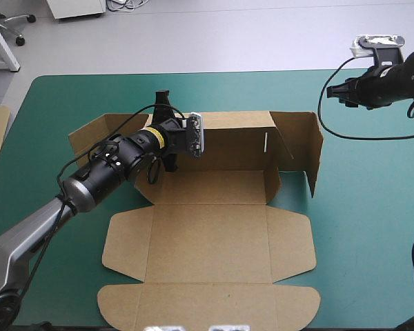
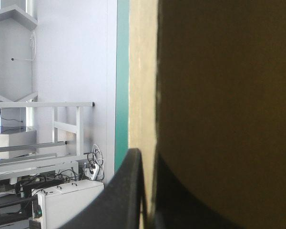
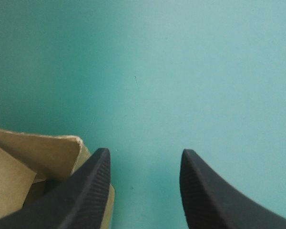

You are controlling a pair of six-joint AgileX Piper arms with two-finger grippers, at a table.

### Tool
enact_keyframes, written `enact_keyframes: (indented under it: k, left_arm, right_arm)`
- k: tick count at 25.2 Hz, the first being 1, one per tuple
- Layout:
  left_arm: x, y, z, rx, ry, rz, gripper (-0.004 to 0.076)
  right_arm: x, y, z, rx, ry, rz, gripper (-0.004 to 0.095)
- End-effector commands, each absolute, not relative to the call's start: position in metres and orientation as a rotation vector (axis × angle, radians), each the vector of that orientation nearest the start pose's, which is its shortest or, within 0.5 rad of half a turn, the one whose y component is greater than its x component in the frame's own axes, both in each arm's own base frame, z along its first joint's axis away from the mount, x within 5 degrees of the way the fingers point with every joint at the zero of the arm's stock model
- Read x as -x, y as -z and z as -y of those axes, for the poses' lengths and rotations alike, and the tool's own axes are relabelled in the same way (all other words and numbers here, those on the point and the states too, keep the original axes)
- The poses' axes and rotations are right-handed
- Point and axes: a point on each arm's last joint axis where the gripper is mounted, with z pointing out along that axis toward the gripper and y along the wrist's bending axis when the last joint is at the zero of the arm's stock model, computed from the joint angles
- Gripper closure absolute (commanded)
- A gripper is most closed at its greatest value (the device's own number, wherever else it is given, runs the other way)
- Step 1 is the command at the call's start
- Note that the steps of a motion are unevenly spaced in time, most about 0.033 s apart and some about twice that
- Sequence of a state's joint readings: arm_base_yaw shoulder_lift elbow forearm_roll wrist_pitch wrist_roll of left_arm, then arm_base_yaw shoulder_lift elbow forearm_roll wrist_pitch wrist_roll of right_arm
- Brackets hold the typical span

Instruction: Fold the box

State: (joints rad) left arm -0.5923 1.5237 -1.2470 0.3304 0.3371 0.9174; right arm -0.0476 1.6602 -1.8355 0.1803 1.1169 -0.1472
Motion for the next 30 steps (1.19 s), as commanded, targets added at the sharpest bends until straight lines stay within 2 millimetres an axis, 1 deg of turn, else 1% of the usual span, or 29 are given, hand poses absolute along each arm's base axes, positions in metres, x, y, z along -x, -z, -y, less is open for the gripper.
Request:
enact_keyframes:
  k: [1,3,4,7,9,13,15,17,20,23,24,26,30]
  left_arm:
    - [-0.285,-0.356,0.199,-1.559,-0.499,-1.34,0.0738]
    - [-0.281,-0.359,0.205,-1.522,-0.523,-1.331,0.0738]
    - [-0.28,-0.36,0.207,-1.492,-0.509,-1.349,0.0738]
    - [-0.278,-0.36,0.21,-1.494,-0.508,-1.347,0.0738]
    - [-0.275,-0.36,0.214,-1.506,-0.502,-1.332,0.0738]
    - [-0.272,-0.36,0.217,-1.512,-0.496,-1.324,0.0738]
    - [-0.272,-0.36,0.217,-1.512,-0.496,-1.324,0.0738]
    - [-0.272,-0.36,0.217,-1.513,-0.497,-1.326,0.0738]
    - [-0.273,-0.36,0.217,-1.525,-0.517,-1.309,0.0738]
    - [-0.274,-0.359,0.217,-1.545,-0.551,-1.286,0.0738]
    - [-0.275,-0.359,0.217,-1.553,-0.567,-1.271,0.0738]
    - [-0.276,-0.358,0.218,-1.556,-0.572,-1.268,0.0738]
    - [-0.276,-0.358,0.218,-1.556,-0.572,-1.268,0.0738]
  right_arm:
    - [-0.374,-0.432,0.003,0.095,-0.164,-2.327,0.0482]
    - [-0.393,-0.423,0.002,0.095,-0.208,-2.336,0.0485]
    - [-0.402,-0.42,0.0,0.1,-0.235,-2.337,0.0499]
    - [-0.416,-0.416,-0.003,0.122,-0.287,-2.337,0.0525]
    - [-0.428,-0.407,-0.004,0.125,-0.317,-2.353,0.0547]
    - [-0.439,-0.393,-0.009,0.144,-0.387,-2.365,0.0555]
    - [-0.441,-0.386,-0.012,0.17,-0.431,-2.395,0.0556]
    - [-0.442,-0.379,-0.015,0.203,-0.441,-2.434,0.056]
    - [-0.438,-0.377,-0.016,0.243,-0.452,-2.475,0.0586]
    - [-0.431,-0.388,-0.017,0.264,-0.443,-2.447,0.0614]
    - [-0.425,-0.398,-0.018,0.281,-0.434,-2.421,0.0617]
    - [-0.419,-0.406,-0.017,0.287,-0.407,-2.408,0.0617]
    - [-0.42,-0.404,-0.016,0.29,-0.395,-2.412,0.0617]
